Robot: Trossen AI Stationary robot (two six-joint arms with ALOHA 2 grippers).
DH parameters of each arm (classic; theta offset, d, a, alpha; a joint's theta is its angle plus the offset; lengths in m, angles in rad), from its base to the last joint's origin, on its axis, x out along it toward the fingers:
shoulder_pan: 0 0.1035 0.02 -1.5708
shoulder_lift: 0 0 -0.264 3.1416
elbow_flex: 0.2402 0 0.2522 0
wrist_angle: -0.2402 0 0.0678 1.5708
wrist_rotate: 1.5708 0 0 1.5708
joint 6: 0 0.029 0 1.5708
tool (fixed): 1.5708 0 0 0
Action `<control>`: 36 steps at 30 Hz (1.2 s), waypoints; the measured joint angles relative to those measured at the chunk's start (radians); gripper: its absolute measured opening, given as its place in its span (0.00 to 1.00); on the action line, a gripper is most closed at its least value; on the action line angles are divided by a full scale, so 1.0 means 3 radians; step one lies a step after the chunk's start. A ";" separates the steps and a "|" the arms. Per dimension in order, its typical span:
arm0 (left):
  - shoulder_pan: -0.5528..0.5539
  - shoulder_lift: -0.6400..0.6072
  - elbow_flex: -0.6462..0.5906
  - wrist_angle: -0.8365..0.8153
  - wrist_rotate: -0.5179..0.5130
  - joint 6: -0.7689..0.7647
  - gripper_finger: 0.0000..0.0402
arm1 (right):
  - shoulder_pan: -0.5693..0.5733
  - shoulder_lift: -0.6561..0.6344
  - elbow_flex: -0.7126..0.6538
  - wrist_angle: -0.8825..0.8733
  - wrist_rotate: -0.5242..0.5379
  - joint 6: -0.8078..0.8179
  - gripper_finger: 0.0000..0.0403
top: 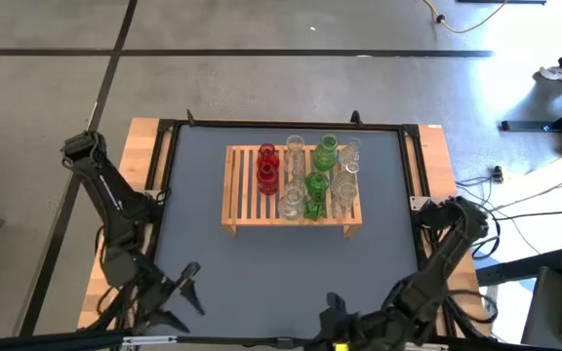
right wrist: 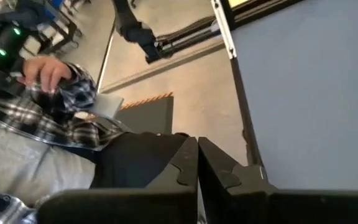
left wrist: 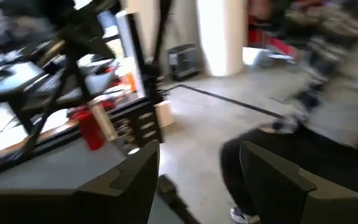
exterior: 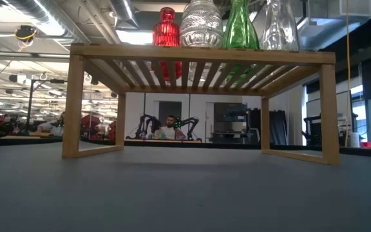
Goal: Sort vases onto shelf
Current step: Put the red bottle on the shelf
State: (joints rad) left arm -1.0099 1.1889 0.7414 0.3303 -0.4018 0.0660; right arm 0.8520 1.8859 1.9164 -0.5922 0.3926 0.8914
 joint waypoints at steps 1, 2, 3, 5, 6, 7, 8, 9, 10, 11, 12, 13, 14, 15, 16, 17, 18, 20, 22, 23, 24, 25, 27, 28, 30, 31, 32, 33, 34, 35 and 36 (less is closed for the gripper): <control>-0.0040 0.0000 0.0000 0.0006 0.0064 0.0076 0.54 | -0.0016 0.0062 0.0087 -0.0040 -0.0056 -0.0012 0.00; -0.0073 0.0000 -0.0002 0.0023 0.0103 0.0145 0.54 | -0.0038 0.0126 0.0181 -0.0121 -0.0101 -0.0034 0.00; -0.0104 0.0000 -0.0003 0.0048 0.0115 0.0201 0.54 | -0.0066 0.0194 0.0284 -0.0226 -0.0152 -0.0057 0.00; -0.0140 0.0000 -0.0003 0.0073 0.0102 0.0262 0.54 | -0.0116 0.0311 0.0517 -0.0526 -0.0207 -0.0096 0.00; -0.0145 0.0000 -0.0003 0.0079 0.0087 0.0278 0.54 | -0.0129 0.0363 0.0622 -0.0750 -0.0213 -0.0104 0.00; -0.0144 0.0000 -0.0003 0.0080 0.0077 0.0286 0.54 | -0.0161 0.0414 0.0716 -0.0979 -0.0210 -0.0111 0.00; -0.0144 0.0000 -0.0003 0.0078 0.0070 0.0287 0.54 | -0.0188 0.0454 0.0806 -0.1211 -0.0202 -0.0113 0.00; -0.0144 0.0000 -0.0003 0.0078 0.0067 0.0285 0.54 | -0.0204 0.0478 0.0862 -0.1430 -0.0181 -0.0102 0.00; -0.0144 0.0000 -0.0003 0.0077 0.0066 0.0283 0.54 | -0.0211 0.0488 0.0879 -0.1629 -0.0171 -0.0074 0.00; -0.0143 0.0000 -0.0003 0.0076 0.0066 0.0271 0.54 | -0.0234 0.0488 0.0880 -0.1759 -0.0165 -0.0037 0.00; -0.0143 0.0000 -0.0003 0.0074 0.0065 0.0262 0.54 | -0.0251 0.0488 0.0878 -0.1805 -0.0124 -0.0018 0.00; -0.0143 0.0000 -0.0003 0.0071 0.0065 0.0261 0.54 | -0.0255 0.0488 0.0876 -0.1821 -0.0082 -0.0008 0.00; -0.0141 0.0000 -0.0003 0.0070 0.0065 0.0260 0.54 | -0.0270 0.0488 0.0874 -0.1840 -0.0048 -0.0007 0.00; -0.0141 0.0000 -0.0003 0.0070 0.0065 0.0260 0.54 | -0.0286 0.0488 0.0871 -0.1839 -0.0021 -0.0016 0.00; -0.0141 0.0000 -0.0003 0.0069 0.0065 0.0258 0.54 | -0.0298 0.0488 0.0871 -0.1813 -0.0009 -0.0019 0.00; -0.0141 0.0000 -0.0003 0.0068 0.0065 0.0248 0.54 | -0.0324 0.0488 0.0870 -0.1784 -0.0024 -0.0014 0.00; -0.0141 0.0000 -0.0003 0.0066 0.0065 0.0246 0.54 | -0.0351 0.0488 0.0870 -0.1771 -0.0125 0.0043 0.00; -0.0141 0.0000 -0.0003 0.0063 0.0065 0.0244 0.54 | -0.0432 0.0487 0.0870 -0.1814 -0.0495 0.0336 0.00; -0.0141 0.0000 -0.0003 0.0045 0.0065 0.0243 0.54 | -0.0516 0.0487 0.0869 -0.1978 -0.0853 0.0657 0.00; -0.0141 0.0000 -0.0003 0.0021 0.0063 0.0240 0.54 | -0.0525 0.0487 0.0867 -0.2088 -0.0935 0.0823 0.00; -0.0141 0.0000 -0.0003 -0.0002 0.0064 0.0237 0.54 | -0.0530 0.0487 0.0867 -0.2202 -0.0976 0.0963 0.01; -0.0141 0.0000 -0.0003 -0.0018 0.0063 0.0230 0.54 | -0.0525 0.0486 0.0868 -0.2330 -0.1009 0.1088 0.02; -0.0141 0.0000 -0.0004 -0.0018 0.0065 0.0222 0.54 | -0.0480 0.0482 0.0868 -0.2614 -0.1130 0.1379 0.05; -0.0141 0.0000 -0.0004 -0.0017 0.0065 0.0221 0.54 | -0.0446 0.0482 0.0868 -0.2755 -0.1175 0.1543 0.08; -0.0141 0.0000 -0.0004 -0.0020 0.0082 0.0221 0.54 | -0.0370 0.0483 0.0867 -0.3050 -0.1223 0.1846 0.16; -0.0141 0.0000 -0.0004 -0.0021 0.0089 0.0219 0.54 | -0.0329 0.0483 0.0867 -0.3226 -0.1279 0.2035 0.20; -0.0141 0.0000 -0.0004 -0.0022 0.0089 0.0219 0.54 | -0.0285 0.0483 0.0862 -0.3323 -0.1362 0.2243 0.24; -0.0141 0.0000 -0.0004 -0.0022 0.0089 0.0219 0.54 | -0.0248 0.0470 0.0829 -0.3272 -0.1413 0.2338 0.29; -0.0141 0.0000 -0.0004 -0.0024 0.0088 0.0219 0.54 | -0.0206 0.0433 0.0787 -0.3234 -0.1432 0.2417 0.34; -0.0141 0.0000 -0.0004 -0.0025 0.0088 0.0219 0.54 | -0.0151 0.0423 0.0770 -0.3250 -0.1428 0.2542 0.39; -0.0141 0.0000 -0.0004 -0.0025 0.0088 0.0219 0.54 | -0.0110 0.0417 0.0752 -0.3269 -0.1439 0.2673 0.43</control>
State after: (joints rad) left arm -1.0523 1.1889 0.7403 0.3229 -0.3756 0.1318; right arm 0.8191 2.0111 2.1420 -1.5728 -0.0392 1.6932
